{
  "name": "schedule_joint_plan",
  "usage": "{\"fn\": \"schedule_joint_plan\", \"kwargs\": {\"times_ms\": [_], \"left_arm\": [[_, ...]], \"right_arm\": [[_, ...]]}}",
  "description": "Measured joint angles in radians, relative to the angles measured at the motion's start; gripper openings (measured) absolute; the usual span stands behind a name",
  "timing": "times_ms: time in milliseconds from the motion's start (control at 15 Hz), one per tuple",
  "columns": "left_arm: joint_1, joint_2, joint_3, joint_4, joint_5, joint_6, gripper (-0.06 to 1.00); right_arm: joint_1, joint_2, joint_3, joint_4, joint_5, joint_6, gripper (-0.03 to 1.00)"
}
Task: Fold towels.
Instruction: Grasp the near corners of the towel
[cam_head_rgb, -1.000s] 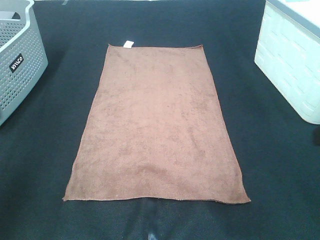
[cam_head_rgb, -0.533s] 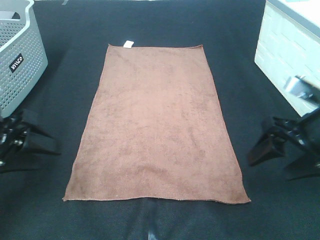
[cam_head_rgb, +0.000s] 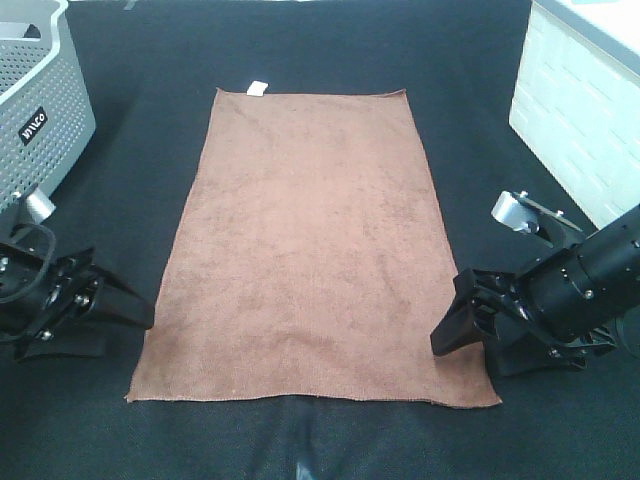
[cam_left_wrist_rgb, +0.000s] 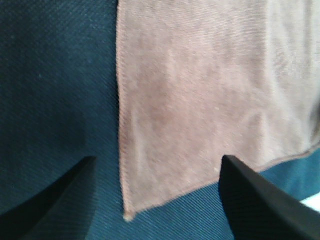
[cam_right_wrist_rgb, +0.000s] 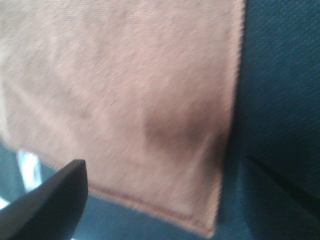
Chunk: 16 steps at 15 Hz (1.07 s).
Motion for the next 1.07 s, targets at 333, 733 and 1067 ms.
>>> {"fn": "schedule_joint_plan", "kwargs": {"times_ms": [333, 733, 1067], "left_arm": [[-0.079, 0.091, -0.043, -0.014, -0.06, 0.024, 0.67], [-0.115, 0.224, -0.165, -0.084, 0.056, 0.024, 0.58], [-0.123, 0.249, -0.174, -0.044, 0.045, 0.019, 0.01]], "right_arm": [[0.0, 0.008, 0.0, 0.003, -0.057, -0.009, 0.75], [0.0, 0.105, -0.036, 0.161, -0.005, -0.148, 0.45], [0.0, 0.117, -0.036, 0.165, -0.013, -0.149, 0.0]]}}
